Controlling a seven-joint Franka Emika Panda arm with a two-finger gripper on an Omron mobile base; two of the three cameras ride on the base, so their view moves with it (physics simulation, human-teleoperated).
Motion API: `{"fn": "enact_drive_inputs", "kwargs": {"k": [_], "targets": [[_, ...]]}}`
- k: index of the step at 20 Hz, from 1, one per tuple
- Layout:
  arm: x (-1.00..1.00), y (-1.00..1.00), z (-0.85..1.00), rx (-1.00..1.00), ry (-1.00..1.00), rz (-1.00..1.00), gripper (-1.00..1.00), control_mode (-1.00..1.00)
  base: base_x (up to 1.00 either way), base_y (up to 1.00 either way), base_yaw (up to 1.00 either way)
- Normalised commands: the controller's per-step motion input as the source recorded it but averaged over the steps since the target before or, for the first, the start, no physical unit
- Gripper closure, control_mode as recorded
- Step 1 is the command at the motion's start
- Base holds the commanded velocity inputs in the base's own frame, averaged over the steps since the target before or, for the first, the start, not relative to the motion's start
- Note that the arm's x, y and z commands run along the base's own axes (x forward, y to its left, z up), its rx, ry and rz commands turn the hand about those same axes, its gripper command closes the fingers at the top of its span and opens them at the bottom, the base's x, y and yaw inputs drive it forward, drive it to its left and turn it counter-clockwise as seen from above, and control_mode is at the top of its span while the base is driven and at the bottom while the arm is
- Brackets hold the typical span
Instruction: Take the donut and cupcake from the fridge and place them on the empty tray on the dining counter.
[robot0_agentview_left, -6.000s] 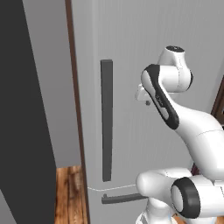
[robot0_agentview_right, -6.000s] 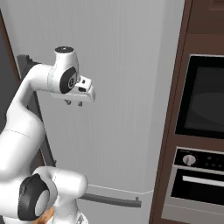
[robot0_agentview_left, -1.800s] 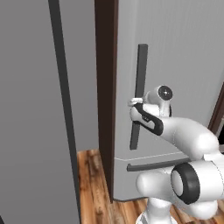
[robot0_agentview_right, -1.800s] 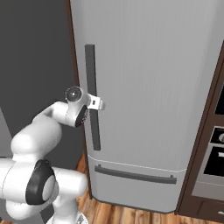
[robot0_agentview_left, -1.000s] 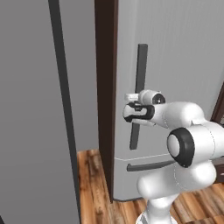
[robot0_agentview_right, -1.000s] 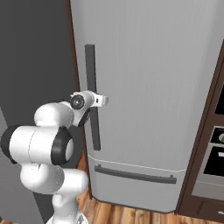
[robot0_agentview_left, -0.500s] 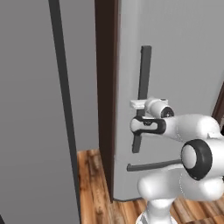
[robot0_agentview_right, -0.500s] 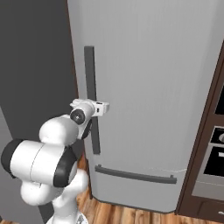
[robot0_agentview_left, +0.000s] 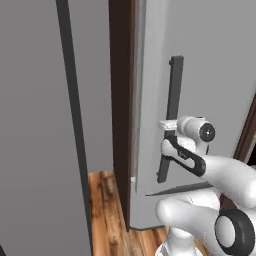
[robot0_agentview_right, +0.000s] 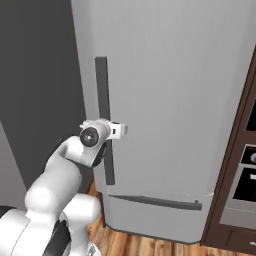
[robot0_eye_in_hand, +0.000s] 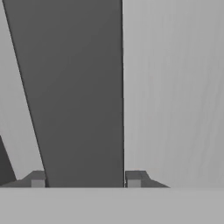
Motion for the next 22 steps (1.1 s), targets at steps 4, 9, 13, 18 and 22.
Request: {"fn": "enact_drive_inputs", "kwargs": {"k": [4, 9, 13, 18, 22], "targets": [[-0.84, -0.72, 0.13, 0.00, 0.09, 0.00, 1.00, -1.00, 0.00, 0.00, 0.00], [-0.99, -0.83, 0.00, 0.00, 0.02, 0.00, 1.00, -1.00, 0.00, 0.00, 0.00], [-0.99, -0.91, 0.00, 0.00, 0.00, 0.00, 1.00, -1.00, 0.00, 0.00, 0.00], [-1.00, -0.99, 0.00, 0.00, 0.00, 0.00, 1.00, -1.00, 0.00, 0.00, 0.00], [-1.00, -1.00, 0.00, 0.00, 0.00, 0.00, 1.00, -1.00, 0.00, 0.00, 0.00]]}}
